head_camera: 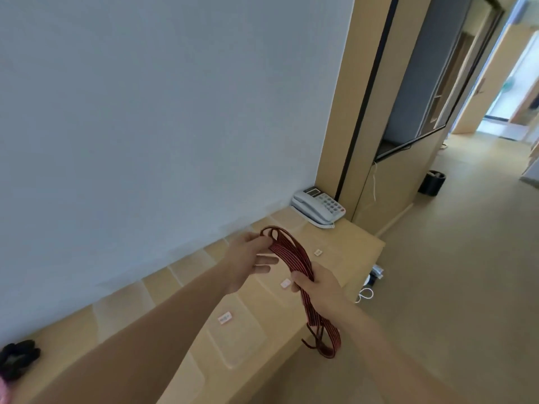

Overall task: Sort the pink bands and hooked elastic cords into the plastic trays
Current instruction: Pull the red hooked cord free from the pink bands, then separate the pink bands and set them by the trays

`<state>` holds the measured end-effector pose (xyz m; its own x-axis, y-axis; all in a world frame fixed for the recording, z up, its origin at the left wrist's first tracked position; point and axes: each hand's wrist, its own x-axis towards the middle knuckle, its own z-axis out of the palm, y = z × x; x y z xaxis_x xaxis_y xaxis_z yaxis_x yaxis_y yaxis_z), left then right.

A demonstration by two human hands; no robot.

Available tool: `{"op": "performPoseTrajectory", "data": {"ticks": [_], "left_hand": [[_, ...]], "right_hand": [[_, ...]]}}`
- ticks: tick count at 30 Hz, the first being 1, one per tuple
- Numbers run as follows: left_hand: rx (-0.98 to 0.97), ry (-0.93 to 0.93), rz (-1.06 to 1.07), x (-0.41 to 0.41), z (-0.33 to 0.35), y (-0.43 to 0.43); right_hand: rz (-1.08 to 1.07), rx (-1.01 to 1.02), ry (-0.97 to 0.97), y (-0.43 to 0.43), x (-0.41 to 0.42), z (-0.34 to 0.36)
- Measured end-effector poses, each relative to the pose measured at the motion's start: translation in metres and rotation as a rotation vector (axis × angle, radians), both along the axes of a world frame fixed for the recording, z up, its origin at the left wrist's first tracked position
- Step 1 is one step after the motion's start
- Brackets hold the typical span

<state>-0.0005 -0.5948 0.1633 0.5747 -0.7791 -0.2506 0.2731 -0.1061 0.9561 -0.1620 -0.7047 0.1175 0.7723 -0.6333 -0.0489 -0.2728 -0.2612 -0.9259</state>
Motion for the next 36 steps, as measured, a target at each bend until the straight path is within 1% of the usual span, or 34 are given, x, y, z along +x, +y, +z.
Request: {"op": "performPoseTrajectory", "data": {"ticks": [2, 4, 7, 10, 12, 15, 19, 22, 24, 27, 29, 31, 33, 35, 36], "left_hand": [[0.189, -0.116, -0.158, 0.012, -0.018, -0.022], [0.314, -0.283, -0.236, 0.023, -0.034, -0.047], [0.395, -0.529, -0.242, 0.040, -0.050, -0.080], [0.443, -0.632, -0.251, 0.052, -0.059, -0.108], [0.468, -0.655, -0.247, 0.060, -0.065, -0.126], [0.507, -0.667, -0.208, 0.067, -0.077, -0.152], [0.605, -0.648, -0.180, 0.062, -0.091, -0.177], [0.662, -0.627, -0.141, 0.055, -0.100, -0.188], [0.687, -0.611, -0.100, 0.051, -0.103, -0.191], [0.708, -0.585, -0.069, 0.045, -0.105, -0.186], [0.723, -0.585, -0.049, 0.044, -0.101, -0.177], [0.735, -0.593, -0.019, 0.045, -0.096, -0.164], [0.737, -0.597, 0.020, 0.049, -0.089, -0.149], [0.737, -0.596, 0.063, 0.054, -0.083, -0.129], [0.737, -0.596, 0.084, 0.055, -0.080, -0.117]], "right_hand": [[-0.025, -0.080, 0.129, -0.037, 0.005, -0.006], [-0.049, -0.155, 0.231, -0.077, 0.014, -0.011], [-0.131, -0.237, 0.319, -0.132, 0.029, -0.016], [-0.185, -0.266, 0.376, -0.179, 0.045, -0.027], [-0.196, -0.263, 0.397, -0.207, 0.056, -0.038], [-0.130, -0.260, 0.448, -0.243, 0.073, -0.062], [-0.086, -0.250, 0.604, -0.279, 0.089, -0.103], [-0.053, -0.244, 0.682, -0.296, 0.098, -0.124], [-0.024, -0.240, 0.677, -0.304, 0.103, -0.133], [0.002, -0.267, 0.604, -0.307, 0.114, -0.138], [0.033, -0.311, 0.641, -0.303, 0.121, -0.139], [0.046, -0.400, 0.739, -0.295, 0.123, -0.138], [-0.005, -0.479, 0.792, -0.287, 0.121, -0.133], [-0.076, -0.556, 0.757, -0.274, 0.124, -0.118], [-0.088, -0.624, 0.695, -0.265, 0.126, -0.109]]}}
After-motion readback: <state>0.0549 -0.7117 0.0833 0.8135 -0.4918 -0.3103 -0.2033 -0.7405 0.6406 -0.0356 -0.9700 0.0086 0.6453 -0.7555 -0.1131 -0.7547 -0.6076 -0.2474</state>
